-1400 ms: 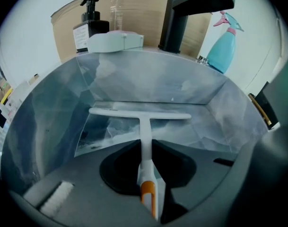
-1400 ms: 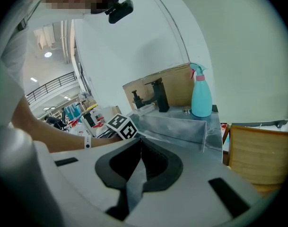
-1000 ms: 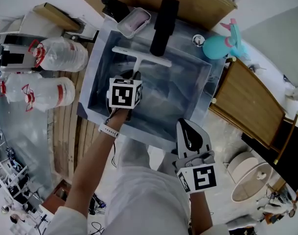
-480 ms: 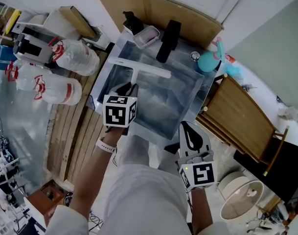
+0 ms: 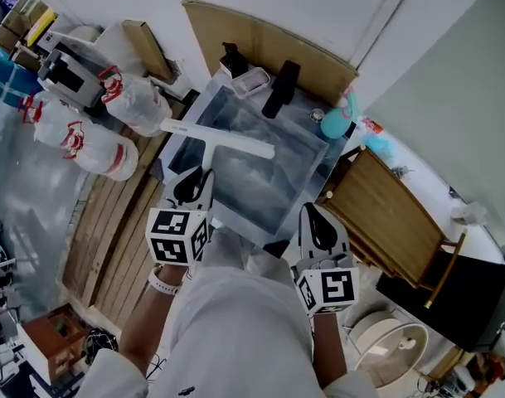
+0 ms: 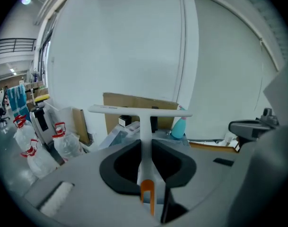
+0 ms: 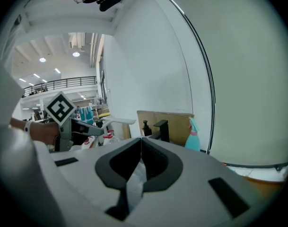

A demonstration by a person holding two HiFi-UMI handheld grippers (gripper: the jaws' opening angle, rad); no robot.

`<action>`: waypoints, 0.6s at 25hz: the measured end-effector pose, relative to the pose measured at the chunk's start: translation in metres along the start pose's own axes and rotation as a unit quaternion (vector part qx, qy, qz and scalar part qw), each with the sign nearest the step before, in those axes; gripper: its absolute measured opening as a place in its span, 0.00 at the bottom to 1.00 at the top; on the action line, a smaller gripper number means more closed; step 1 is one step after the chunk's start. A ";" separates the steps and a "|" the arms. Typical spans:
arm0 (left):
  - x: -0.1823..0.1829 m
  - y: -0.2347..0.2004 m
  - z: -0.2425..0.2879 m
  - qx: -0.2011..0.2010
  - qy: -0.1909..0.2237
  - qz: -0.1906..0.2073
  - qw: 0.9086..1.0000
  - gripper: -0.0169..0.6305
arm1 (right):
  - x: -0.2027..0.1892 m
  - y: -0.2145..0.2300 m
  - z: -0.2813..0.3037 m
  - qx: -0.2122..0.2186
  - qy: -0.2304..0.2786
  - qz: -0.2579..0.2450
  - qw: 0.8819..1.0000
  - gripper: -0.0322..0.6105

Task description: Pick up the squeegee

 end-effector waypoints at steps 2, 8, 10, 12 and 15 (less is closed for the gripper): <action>0.003 0.007 -0.019 0.005 0.022 0.000 1.000 0.13 | 0.008 -0.001 -0.003 0.003 0.008 -0.009 1.000 0.06; 0.001 0.025 -0.062 0.015 0.059 -0.001 0.998 0.13 | 0.021 -0.005 -0.014 0.002 0.022 -0.022 1.000 0.06; -0.002 0.029 -0.072 0.020 0.067 -0.003 0.998 0.13 | 0.025 -0.006 -0.019 0.001 0.027 -0.025 0.999 0.06; -0.006 0.031 -0.080 0.027 0.073 -0.008 0.997 0.13 | 0.027 -0.007 -0.023 0.001 0.031 -0.027 0.999 0.06; -0.012 0.034 -0.088 0.033 0.078 -0.013 0.996 0.13 | 0.028 -0.007 -0.027 0.001 0.035 -0.029 0.999 0.06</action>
Point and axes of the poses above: the fingertips, and each gripper's own axes: z forward along the fingers, y to its right, x out of its top, the point moved 9 cm from there along -z, backward along the fingers, and after that the axes turned 3 degrees about z, right-handed, at the moved point
